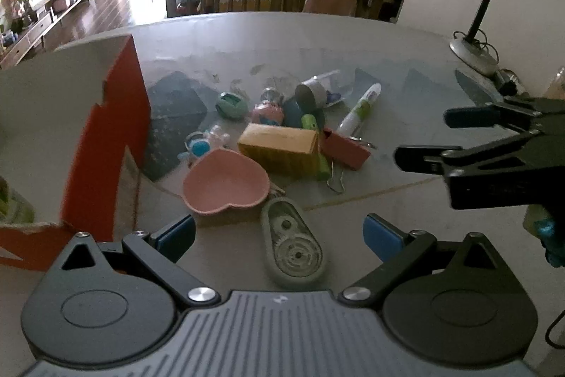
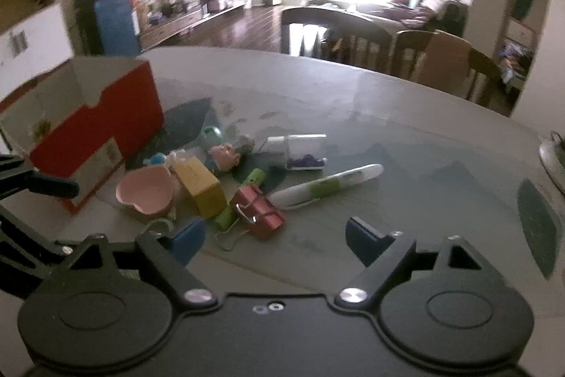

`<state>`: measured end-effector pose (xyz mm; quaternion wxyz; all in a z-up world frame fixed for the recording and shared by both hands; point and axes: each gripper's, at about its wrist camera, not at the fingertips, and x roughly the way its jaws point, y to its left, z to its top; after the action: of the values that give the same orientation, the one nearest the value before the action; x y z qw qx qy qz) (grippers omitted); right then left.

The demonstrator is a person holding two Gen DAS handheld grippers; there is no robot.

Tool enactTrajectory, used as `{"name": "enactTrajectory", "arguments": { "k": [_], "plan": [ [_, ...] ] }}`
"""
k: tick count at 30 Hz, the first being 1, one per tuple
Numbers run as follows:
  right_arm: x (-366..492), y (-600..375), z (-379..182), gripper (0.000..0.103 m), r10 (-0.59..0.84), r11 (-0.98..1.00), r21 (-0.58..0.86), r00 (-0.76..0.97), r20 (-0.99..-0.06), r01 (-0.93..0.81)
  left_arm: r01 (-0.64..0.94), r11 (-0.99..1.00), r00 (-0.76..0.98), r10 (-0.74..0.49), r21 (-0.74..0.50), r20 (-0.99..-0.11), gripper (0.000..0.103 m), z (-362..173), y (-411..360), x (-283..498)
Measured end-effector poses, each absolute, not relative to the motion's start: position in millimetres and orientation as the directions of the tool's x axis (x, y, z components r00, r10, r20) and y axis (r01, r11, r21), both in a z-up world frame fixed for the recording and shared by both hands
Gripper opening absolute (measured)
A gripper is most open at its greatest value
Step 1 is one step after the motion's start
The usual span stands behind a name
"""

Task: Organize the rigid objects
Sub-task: 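Move both open tools back over the table objects, then grasp the correction tape dispenser with the left tool while the right tool grasps the pink binder clip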

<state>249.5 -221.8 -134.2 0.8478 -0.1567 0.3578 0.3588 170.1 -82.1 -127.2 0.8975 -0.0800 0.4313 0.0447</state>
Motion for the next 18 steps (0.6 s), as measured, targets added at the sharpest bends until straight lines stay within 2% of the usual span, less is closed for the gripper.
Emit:
{"name": "enactTrajectory", "arguments": {
  "k": [8,18],
  "plan": [
    [274.6,-201.8,-166.3,0.077,0.488,0.649,0.001,0.415,-0.767,-0.761,-0.167,0.982,0.598,0.029,-0.089,-0.801,0.102,-151.4,-96.3,179.0],
    [296.1,-189.1,-184.9,0.073,0.512,0.622,0.064,0.344,-0.787,-0.78,-0.186,0.979,0.582,0.041,-0.083,-0.812,0.102,-163.4,-100.5,191.1]
  ]
}}
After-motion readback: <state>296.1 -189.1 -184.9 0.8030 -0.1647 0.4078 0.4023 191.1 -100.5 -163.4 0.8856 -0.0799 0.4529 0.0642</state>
